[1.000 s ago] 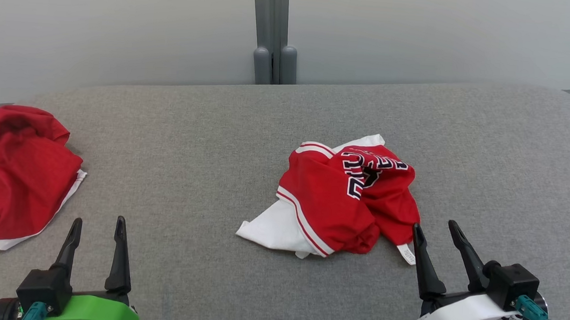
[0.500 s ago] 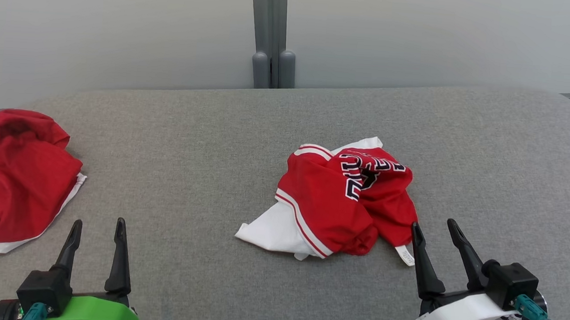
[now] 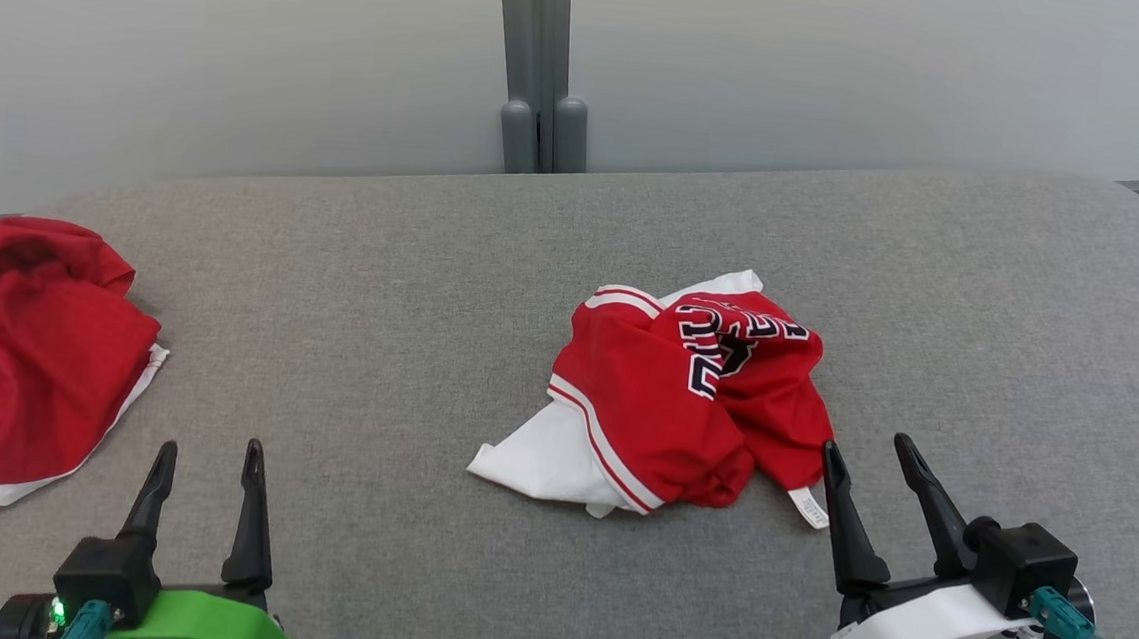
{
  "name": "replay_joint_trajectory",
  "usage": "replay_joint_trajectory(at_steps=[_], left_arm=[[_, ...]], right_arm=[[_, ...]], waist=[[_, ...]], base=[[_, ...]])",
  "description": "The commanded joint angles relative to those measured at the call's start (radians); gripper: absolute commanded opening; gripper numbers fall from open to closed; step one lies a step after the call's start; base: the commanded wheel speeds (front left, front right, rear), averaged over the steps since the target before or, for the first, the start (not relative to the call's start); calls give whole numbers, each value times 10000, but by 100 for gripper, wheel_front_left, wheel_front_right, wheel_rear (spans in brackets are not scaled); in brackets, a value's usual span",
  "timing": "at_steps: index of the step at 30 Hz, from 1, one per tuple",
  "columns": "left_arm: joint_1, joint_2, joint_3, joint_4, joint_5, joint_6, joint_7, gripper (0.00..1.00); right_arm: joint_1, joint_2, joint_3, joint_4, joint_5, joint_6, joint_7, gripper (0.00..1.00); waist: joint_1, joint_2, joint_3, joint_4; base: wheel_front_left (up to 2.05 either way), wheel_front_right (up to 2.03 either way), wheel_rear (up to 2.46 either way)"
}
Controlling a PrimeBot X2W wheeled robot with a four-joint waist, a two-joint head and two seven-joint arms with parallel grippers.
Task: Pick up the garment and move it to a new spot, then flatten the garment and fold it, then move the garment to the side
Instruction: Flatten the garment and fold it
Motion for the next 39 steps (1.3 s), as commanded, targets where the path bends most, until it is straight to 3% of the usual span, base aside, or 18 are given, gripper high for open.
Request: replay_joint_trajectory(at_steps=[1,11,20,28,39], left_arm=[[-334,73,-81,-42,77,-41,9,100],[-2553,113,-1306,513,426,-168,9,100],[-4432,165,-2494,2462,367,-207,13,100],[-5090,281,-3602,4301,95,-212,35,100],[-5240,353,-4631,6527,-583,-211,972,97]], right_arm=[[-97,-34,23,-24,-4,1,-33,100],[-436,-139,79,-20,65,1,-33,100],[-837,-67,-2,-62,152,1,-33,100],[-1041,-54,-114,-50,211,1,-31,100],[-1144,35,-159,22,173,1,-33,100]], waist=[[0,-1,56,-21],[0,-1,801,-727],[0,-1,1680,-1646],[0,-1,2093,-2136],[0,-1,2195,-2266]], base=[[0,0,0],[0,0,0],[0,0,0],[0,0,0],[0,0,0]])
